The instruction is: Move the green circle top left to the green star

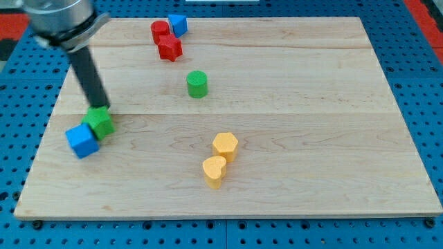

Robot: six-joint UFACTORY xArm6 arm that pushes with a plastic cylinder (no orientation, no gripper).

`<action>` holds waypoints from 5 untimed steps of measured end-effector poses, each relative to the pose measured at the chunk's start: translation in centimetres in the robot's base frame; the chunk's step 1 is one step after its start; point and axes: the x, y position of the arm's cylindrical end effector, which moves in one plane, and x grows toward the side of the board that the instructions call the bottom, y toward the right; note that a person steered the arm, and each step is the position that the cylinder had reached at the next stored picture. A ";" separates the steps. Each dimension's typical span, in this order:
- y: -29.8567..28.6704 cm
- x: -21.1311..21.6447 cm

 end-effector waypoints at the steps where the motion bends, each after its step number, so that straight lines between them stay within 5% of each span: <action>1: -2.3 -3.0; 2: -5.0 -3.0; 5: -3.0 7.4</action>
